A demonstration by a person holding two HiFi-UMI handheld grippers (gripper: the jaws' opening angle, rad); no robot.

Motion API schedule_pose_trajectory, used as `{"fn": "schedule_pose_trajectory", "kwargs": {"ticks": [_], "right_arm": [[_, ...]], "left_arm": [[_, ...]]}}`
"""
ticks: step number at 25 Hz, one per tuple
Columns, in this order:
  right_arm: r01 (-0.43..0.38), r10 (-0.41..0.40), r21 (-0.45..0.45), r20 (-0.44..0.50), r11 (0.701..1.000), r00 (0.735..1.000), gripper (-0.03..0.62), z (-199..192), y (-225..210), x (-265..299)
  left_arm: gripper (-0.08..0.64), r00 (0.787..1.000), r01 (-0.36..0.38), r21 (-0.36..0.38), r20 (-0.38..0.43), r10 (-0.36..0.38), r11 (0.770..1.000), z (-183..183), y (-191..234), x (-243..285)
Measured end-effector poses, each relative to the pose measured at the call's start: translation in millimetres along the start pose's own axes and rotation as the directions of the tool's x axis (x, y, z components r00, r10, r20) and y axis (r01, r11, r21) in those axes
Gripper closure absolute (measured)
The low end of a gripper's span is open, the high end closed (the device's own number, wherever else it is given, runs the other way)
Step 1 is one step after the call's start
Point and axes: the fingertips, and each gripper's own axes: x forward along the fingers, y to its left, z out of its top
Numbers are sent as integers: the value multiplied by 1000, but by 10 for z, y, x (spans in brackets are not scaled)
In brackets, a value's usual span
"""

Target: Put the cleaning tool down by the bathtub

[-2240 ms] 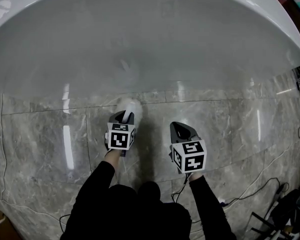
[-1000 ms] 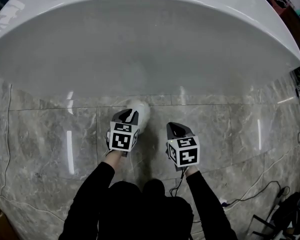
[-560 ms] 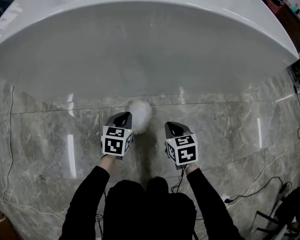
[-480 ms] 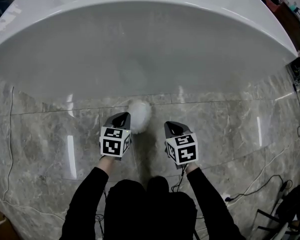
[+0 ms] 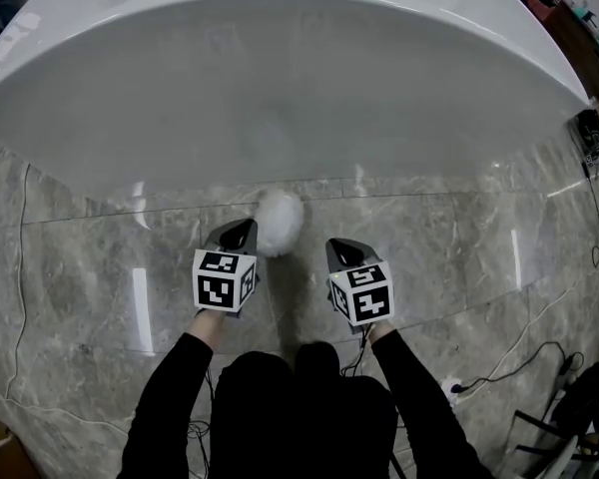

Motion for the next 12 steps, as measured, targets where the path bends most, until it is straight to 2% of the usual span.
{"fn": "schedule_pose_trajectory", "kwargs": {"ticks": [12], "right_arm": [[-12,12,-2,25,1000,1000,592,74,168,-97]], "left_arm": [[552,1000,-10,-11,4,10,1000,-48,27,-138]]}}
